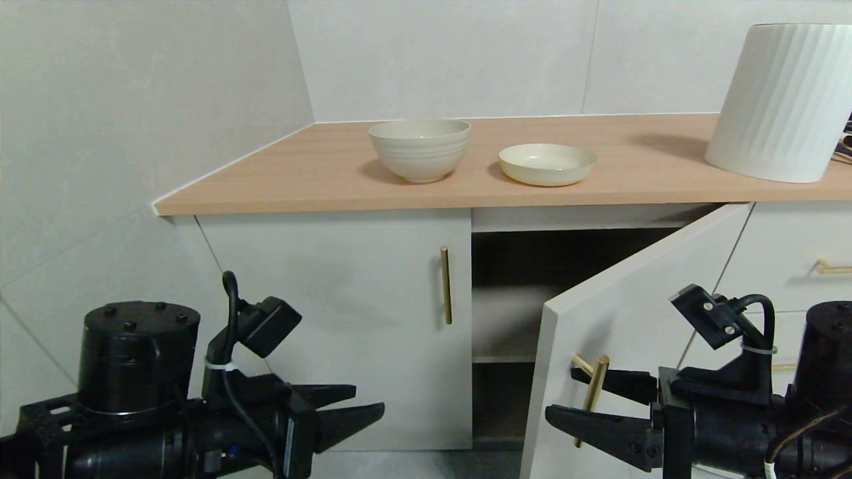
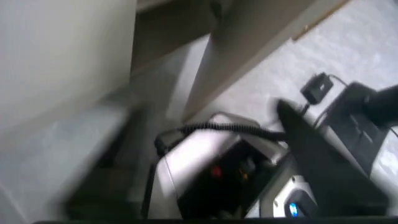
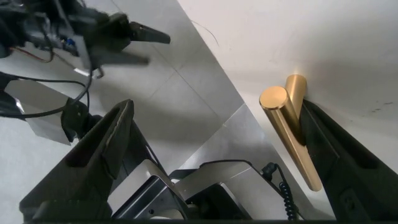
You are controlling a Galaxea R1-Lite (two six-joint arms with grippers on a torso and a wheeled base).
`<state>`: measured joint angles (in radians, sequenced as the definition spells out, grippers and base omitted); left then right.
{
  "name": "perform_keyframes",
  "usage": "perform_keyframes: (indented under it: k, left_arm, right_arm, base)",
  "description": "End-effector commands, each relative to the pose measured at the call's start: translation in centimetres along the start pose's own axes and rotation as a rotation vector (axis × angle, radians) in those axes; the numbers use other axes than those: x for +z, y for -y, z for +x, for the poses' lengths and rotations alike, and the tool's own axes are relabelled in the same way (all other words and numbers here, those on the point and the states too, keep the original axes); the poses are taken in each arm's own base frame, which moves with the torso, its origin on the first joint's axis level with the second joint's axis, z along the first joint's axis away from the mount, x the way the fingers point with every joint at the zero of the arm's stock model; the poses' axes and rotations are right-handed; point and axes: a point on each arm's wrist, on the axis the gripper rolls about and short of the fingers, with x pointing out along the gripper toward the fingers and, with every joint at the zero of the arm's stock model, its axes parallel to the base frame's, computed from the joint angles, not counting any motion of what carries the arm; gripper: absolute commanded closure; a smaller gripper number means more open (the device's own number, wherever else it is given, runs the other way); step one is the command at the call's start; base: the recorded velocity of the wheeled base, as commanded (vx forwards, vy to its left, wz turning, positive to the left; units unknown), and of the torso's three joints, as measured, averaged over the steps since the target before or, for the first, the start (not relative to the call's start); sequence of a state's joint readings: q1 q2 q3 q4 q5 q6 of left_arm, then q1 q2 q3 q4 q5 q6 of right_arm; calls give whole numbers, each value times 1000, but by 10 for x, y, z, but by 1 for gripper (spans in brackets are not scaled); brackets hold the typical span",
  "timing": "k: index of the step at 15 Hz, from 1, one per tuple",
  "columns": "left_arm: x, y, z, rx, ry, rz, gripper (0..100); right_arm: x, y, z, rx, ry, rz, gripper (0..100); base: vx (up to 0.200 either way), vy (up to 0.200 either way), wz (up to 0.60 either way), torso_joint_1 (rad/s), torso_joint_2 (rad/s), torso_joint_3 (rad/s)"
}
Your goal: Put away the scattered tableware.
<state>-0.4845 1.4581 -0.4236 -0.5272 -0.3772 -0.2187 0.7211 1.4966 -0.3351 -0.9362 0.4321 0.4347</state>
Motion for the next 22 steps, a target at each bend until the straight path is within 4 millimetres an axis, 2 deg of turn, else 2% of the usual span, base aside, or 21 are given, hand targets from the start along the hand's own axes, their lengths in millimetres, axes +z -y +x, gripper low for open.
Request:
perform_keyframes:
  k: [1,3,4,6,8,11,13,15,17,19,22]
  left_arm:
    - [8,-5,19,-5,23,10,100]
    - [20,-7,37,-23,64,32,100]
    - [21,-6,58,-51,69,50,100]
    - [21,0,81,-99,92,84,100]
    - [16,5,96,-118,108,108,100]
    - [25,5,119,-141,137,121,100]
    - [18,6,134,-166,138,105,100]
    - [13,15,159,-240,231,84,100]
    - [4,27,177,-293,249,90,100]
    - [4,32,183,-309,247,95,100]
    - [10,50,187,-361,276,120,100]
  right_arm:
    - [-2,1,1,-4,-10,6,0]
    - [-1,1,1,-3,-8,5,0]
    - [-1,1,1,-2,-5,2,0]
    - [-1,1,1,-2,-5,1,0]
    - [-1,1,0,-3,-5,1,0]
    - [-1,1,0,-7,-5,-2,0]
    - [-2,1,0,-9,-5,-4,0]
    - [-2,1,-1,-9,-5,-6,0]
    - [-4,2,-1,-10,-12,-2,0]
    - [-4,2,-1,-11,-15,-1,0]
    - [-6,3,0,-24,-18,-25,0]
  base:
    - [0,0,0,0,0,0]
    - [0,0,0,0,0,0]
    - [0,0,0,0,0,0]
    - [0,0,0,0,0,0]
    - [0,0,0,0,0,0]
    - [0,0,0,0,0,0]
    - [0,0,0,0,0,0]
    - [0,0,0,0,0,0]
    - [0,0,0,0,0,0]
    - [0,0,0,0,0,0]
    - [0,0,0,0,0,0]
